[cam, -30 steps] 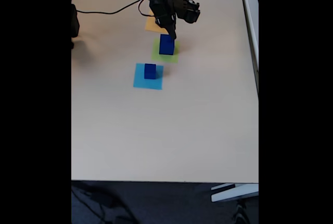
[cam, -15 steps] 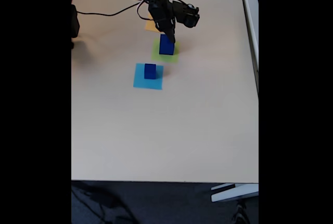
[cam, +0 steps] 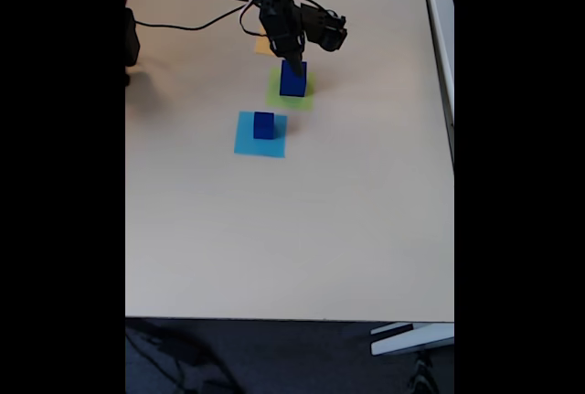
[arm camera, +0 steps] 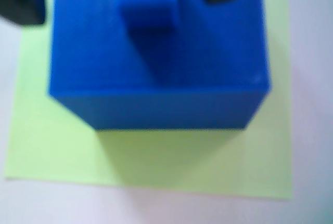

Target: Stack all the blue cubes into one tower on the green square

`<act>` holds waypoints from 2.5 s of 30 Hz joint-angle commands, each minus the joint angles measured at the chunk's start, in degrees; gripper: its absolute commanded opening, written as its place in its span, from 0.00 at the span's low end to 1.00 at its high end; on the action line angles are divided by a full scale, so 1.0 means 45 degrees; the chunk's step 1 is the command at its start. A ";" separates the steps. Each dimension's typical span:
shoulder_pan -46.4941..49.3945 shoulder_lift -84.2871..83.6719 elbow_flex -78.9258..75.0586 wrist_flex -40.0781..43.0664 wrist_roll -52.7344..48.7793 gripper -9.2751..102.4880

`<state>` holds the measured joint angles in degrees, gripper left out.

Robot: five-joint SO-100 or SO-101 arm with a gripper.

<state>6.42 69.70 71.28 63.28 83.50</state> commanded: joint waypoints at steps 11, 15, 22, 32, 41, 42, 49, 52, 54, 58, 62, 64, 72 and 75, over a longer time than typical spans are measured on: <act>-0.0195 0.0371 -0.0078 0.0039 -0.0195 0.22; -0.0254 0.0195 -0.0078 0.0039 -0.0254 0.22; -0.0273 0.0117 -0.0020 0.0059 -0.0312 0.21; -0.0234 -0.0020 0.0234 0.0020 -0.0352 0.21; -0.0176 0.0039 0.0234 0.0039 -0.0391 0.17; -0.0176 0.0039 0.0234 0.0039 -0.0391 0.15; -0.0176 0.0039 0.0254 0.0020 -0.0352 0.08; -0.0176 0.0039 0.0293 0.0020 -0.0293 0.08; -0.0176 0.0059 0.0312 0.0000 -0.0293 0.08; -0.0176 0.0176 0.0312 -0.0039 -0.0273 0.08; -0.0254 0.0586 -0.0137 0.0078 -0.0176 0.08; -0.0410 0.0723 -0.0781 0.0547 0.0195 0.08; -0.1895 0.0195 -0.3320 0.3008 0.2051 0.08; -0.2598 -0.0313 -0.4121 0.3516 0.2773 0.08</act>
<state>-2.64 68.03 57.83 77.61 93.34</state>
